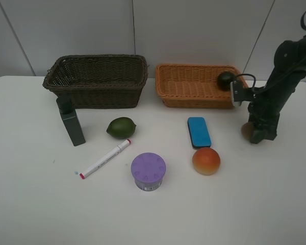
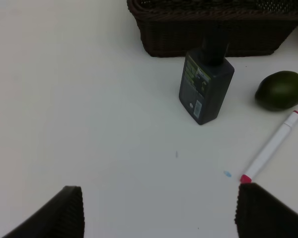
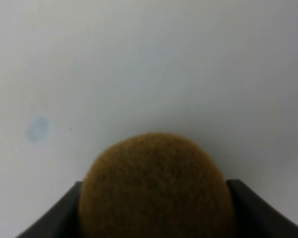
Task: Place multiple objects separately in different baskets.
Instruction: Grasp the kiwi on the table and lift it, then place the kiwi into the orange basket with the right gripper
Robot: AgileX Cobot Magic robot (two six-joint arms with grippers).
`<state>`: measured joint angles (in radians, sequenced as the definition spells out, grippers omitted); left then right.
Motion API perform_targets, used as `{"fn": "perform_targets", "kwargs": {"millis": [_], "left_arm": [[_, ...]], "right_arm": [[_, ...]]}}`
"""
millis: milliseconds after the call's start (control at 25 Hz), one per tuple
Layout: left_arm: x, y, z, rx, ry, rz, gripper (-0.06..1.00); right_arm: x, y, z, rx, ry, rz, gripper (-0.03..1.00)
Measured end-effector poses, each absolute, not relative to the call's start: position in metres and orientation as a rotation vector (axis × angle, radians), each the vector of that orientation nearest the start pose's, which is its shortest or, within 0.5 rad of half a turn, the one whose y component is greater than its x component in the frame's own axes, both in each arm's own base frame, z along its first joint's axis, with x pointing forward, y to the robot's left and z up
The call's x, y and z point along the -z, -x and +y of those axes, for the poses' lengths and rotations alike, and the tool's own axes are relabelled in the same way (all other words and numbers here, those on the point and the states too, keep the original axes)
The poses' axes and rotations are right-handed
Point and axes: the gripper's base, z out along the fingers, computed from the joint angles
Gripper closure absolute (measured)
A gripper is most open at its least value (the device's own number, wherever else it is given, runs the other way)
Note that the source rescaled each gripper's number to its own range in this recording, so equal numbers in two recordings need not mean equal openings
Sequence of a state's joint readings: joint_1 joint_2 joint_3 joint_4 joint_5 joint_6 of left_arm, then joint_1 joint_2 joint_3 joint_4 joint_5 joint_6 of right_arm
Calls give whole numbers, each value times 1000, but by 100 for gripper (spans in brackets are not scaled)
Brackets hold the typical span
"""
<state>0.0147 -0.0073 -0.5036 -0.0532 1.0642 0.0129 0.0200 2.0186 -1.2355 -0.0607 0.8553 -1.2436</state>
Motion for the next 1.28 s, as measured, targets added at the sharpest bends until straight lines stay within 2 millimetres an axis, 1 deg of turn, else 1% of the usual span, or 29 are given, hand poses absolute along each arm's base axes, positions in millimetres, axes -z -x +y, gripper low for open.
{"fn": "perform_targets", "kwargs": {"millis": [80,160,280,400,440,560,680,800,920,1040,1120,1280], "left_arm": [[-278,7,-4,46,-1,2036,13],[-278,7,-4,46,-1,2036,13],[-278,7,-4,46,-1,2036,13],[-278,7,-4,46,-1,2036,13],[-278,7,-4,46,-1,2036,13],[-278,7,-4,46,-1,2036,13],[-278,7,-4,46,-1,2036,13],[-278,7,-4,46,-1,2036,13],[-278,7,-4,46,-1,2036,13],[-278,7,-4,46,-1,2036,13],[-278,7,-4,46,-1,2036,13],[-278,7,-4,46,-1,2036,13]], "right_arm": [[-143,-367,5,64,1806,2547,84],[-168,-369,7,55,1674,2589,84],[-216,-373,11,44,1423,2643,84],[-257,-375,14,16,1171,2684,84],[-266,-376,14,9,1090,2699,84],[-293,-385,15,-7,745,2727,84],[-309,-393,15,-31,460,2703,84],[-311,-403,15,-63,263,2647,84],[-298,-417,19,-147,99,2607,84],[-276,-434,22,-218,0,2584,84],[-257,-445,23,-242,-39,2580,84],[-217,-460,24,-264,-80,2622,84]]}}
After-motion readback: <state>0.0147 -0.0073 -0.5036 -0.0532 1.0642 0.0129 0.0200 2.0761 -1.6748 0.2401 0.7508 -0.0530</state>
